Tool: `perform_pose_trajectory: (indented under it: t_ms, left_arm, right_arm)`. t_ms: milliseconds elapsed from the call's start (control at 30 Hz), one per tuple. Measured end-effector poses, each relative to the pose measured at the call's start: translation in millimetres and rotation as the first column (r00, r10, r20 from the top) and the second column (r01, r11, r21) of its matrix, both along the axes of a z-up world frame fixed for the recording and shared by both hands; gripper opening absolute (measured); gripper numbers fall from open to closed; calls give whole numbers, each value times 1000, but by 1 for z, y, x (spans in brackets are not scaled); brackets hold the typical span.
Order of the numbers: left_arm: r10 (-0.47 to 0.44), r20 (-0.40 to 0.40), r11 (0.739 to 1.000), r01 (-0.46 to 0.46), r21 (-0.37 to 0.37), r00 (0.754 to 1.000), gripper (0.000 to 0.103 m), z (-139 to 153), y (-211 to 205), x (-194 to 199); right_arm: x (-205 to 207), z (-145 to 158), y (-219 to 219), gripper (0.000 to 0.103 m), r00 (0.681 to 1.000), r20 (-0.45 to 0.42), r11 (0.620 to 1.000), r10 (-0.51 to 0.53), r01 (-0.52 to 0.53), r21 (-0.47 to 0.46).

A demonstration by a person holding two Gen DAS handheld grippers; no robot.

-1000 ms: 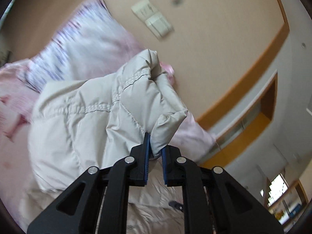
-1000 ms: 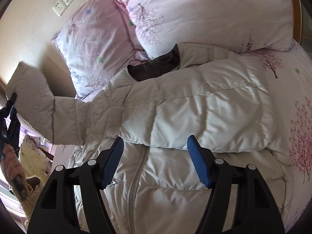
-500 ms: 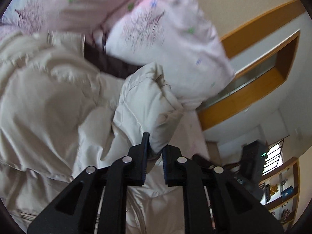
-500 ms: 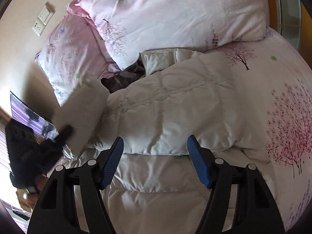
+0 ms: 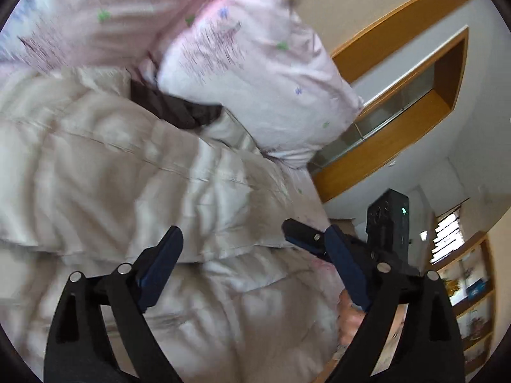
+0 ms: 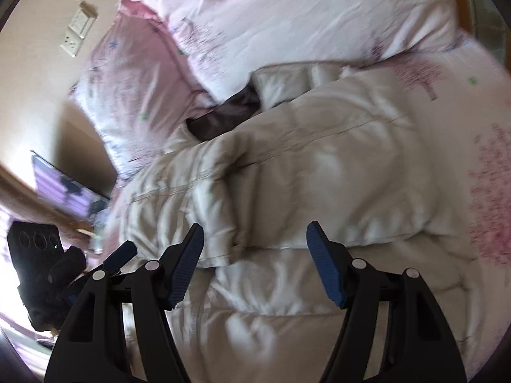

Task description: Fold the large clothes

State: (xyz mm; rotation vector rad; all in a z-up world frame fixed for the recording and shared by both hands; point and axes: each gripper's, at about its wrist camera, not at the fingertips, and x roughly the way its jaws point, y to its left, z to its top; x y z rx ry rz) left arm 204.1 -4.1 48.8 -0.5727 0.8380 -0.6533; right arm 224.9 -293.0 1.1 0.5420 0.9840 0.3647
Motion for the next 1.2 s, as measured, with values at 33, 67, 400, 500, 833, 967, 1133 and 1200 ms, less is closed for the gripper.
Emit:
perform_pose_trajectory:
  t_ms: [33,67,400,500,833,967,1133,1200]
  left_arm:
    - [33,24,998,-34,44,999,91,3,15,-10]
    - [62,47,994,-66,89,997,91,4,27,-17]
    - [406,158,802,-434,411,900,91,-35,163,-86]
    - [448,122,777,-453,436,886,91,-49,186,-89]
    - [460,118,769,-461,443,880,91,-70,203,-90]
    - [437,108,768,-433,471,893,91,-73,197,-89]
    - [411,87,776,-399,489,907,91,-79,195,-89]
    - [405,72,781,-386,491,911,91,-83,196,-89]
  right_arm:
    - [3,-3,4,68,1000,-13,1000,17,-16,20]
    - [5,-6,7,67,999,-27,999,24,-23,28]
    - [28,-30,42,27,991,-102,995,87,-81,54]
    - [28,-15,54,13,996,-23,996,85,-85,-9]
    - [12,-5,39,11,998,56,994,-37,43,-102]
    - [16,-33,34,11,997,-33,994,-67,64,-85]
    - [8,-22,37,28,997,-9,983,-79,76,-165]
    - [-5,-3,34,29,991,89,974,-105,120,-193]
